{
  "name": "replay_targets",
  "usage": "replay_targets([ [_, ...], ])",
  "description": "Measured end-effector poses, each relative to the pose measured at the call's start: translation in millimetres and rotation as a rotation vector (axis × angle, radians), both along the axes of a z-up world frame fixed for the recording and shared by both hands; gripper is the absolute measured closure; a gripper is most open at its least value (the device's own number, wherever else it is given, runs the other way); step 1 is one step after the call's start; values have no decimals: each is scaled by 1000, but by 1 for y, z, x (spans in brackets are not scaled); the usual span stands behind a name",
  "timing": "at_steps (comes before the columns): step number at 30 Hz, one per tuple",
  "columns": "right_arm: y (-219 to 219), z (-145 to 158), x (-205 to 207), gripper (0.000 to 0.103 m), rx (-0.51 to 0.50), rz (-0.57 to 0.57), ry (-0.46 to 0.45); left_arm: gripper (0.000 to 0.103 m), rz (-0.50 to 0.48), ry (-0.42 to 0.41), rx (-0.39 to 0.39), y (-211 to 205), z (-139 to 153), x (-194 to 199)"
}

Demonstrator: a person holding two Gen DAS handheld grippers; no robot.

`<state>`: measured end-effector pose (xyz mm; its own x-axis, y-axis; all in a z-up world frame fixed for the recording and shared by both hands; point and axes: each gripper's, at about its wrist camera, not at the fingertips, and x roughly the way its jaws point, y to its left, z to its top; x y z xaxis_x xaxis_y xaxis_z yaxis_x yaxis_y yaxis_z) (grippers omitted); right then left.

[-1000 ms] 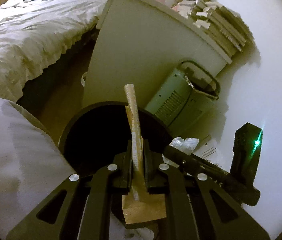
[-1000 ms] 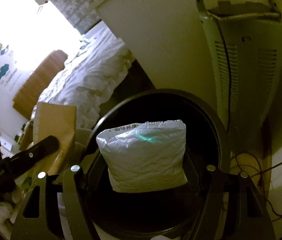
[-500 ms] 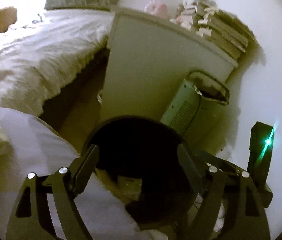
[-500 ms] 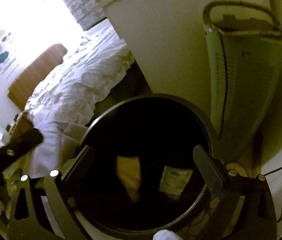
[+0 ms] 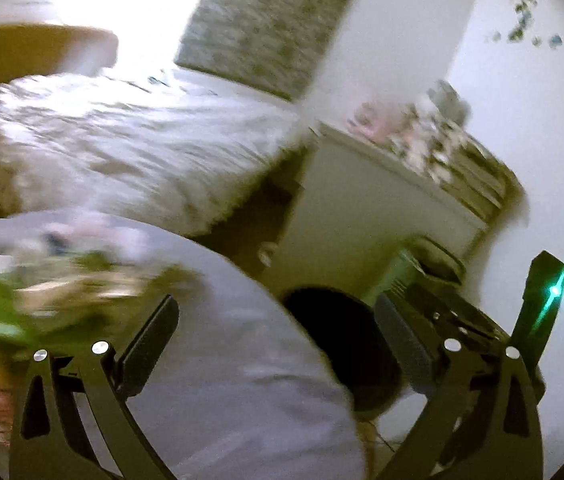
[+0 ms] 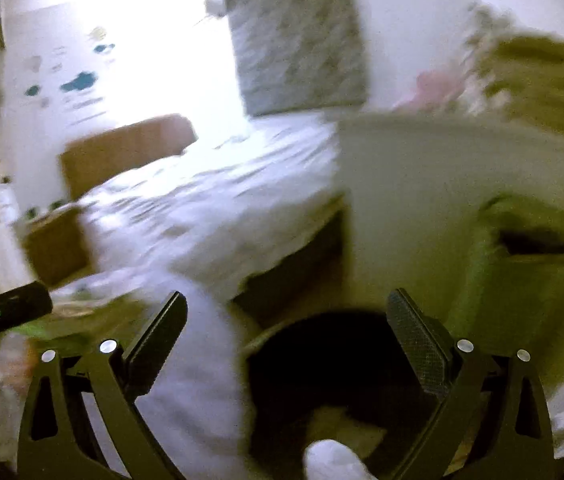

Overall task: Collect trash
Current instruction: 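Grasp the red milk carton with the left tool while the right tool grasps the clear plastic tray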

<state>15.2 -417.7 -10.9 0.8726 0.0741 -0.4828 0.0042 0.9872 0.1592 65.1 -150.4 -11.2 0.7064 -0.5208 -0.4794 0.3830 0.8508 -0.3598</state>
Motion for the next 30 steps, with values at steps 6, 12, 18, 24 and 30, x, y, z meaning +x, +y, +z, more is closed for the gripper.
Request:
replay_targets([
  [6,67,-2,15,5,-18,209,118,6,208,73,97,106,-14,-14],
  [12,125,-22,20,10,27,357,295,6,329,210,130,184,-41,-19],
  [18,147,-50,22,17,62,390,420,6,354,304,151,220,-73,-31],
  [24,156,-73,34,33,48,362,498,6,313,342,175,217,-89,-30],
  [30,166,-89,35,33,46,368,537,6,286,310,270,191,-92,-30],
])
